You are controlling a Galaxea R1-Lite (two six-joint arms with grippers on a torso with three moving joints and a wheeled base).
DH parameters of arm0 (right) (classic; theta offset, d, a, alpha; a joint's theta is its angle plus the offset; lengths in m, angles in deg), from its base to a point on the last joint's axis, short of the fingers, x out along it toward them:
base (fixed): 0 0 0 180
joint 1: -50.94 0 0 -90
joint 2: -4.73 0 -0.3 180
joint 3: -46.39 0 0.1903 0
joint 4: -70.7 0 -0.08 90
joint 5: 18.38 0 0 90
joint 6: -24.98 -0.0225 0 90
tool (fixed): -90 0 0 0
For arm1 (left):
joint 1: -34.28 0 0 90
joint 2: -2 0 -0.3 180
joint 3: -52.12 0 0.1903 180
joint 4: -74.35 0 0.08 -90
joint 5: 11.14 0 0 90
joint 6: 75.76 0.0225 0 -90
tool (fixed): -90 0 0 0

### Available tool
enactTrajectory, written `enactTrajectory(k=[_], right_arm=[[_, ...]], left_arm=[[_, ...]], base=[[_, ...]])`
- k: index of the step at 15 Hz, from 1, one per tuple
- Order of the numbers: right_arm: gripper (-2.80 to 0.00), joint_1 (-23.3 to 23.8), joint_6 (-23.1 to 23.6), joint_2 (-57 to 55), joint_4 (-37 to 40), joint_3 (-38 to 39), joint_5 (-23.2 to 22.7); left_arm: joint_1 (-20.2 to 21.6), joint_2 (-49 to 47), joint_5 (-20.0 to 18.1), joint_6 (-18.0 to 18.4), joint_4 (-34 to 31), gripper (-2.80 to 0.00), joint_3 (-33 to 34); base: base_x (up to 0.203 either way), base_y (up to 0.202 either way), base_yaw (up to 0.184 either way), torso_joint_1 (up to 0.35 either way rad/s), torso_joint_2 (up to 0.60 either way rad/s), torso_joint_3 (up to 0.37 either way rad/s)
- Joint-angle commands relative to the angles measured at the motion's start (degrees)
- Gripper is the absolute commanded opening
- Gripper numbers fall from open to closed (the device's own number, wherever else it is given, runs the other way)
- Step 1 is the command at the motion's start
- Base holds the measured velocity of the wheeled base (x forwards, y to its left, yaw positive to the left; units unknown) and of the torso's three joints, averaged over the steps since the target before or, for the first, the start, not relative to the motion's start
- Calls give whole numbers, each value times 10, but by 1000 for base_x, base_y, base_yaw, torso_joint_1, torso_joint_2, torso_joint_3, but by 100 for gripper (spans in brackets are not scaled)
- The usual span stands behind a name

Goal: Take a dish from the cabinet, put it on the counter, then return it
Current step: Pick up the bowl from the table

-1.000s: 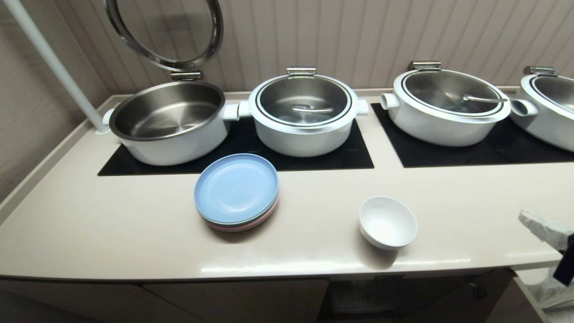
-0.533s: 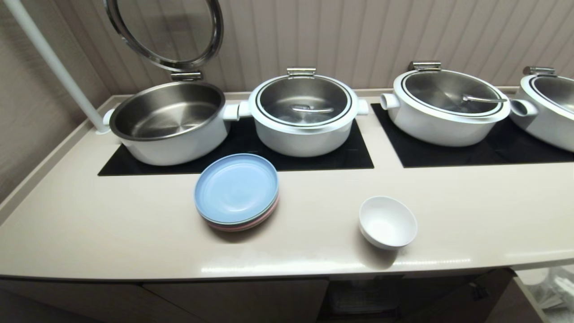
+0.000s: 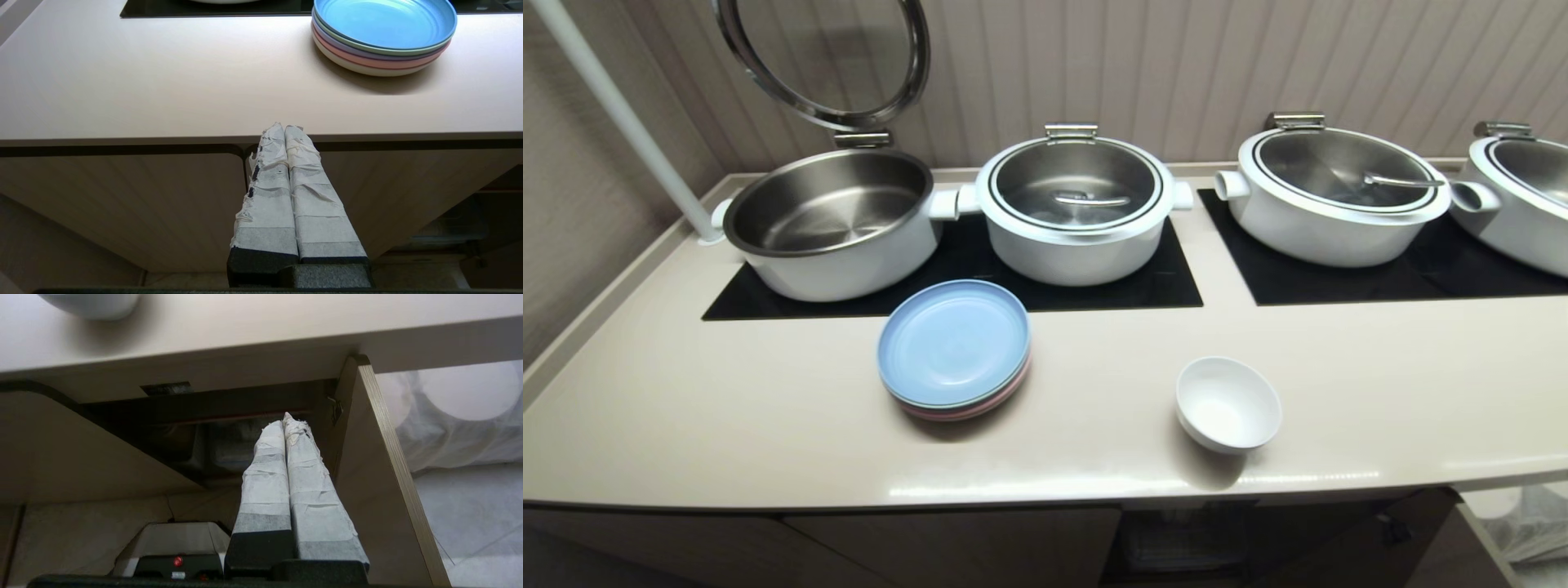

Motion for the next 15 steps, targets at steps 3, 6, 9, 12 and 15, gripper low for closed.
enactTrajectory(k=[3,6,9,12,15], right_arm=[[-280,-13,-6,117,-5,2,0],[-280,-14,-7,136,-4,2,0],[-280,-14,-7,136,-4,1,0],[-280,-14,-7,136,-5,2,0],[-280,-14,-7,136,-5,2,0]], left_arm=[[1,0,0,0,0,-280,0],[1,0,0,0,1,-280,0],[1,0,0,0,0,-280,0],[1,0,0,0,0,-280,0],[1,0,0,0,0,-280,0]], base=[[0,0,0,0,0,0],[0,0,0,0,0,0],[0,0,0,0,0,0],[0,0,0,0,0,0],[0,0,0,0,0,0]])
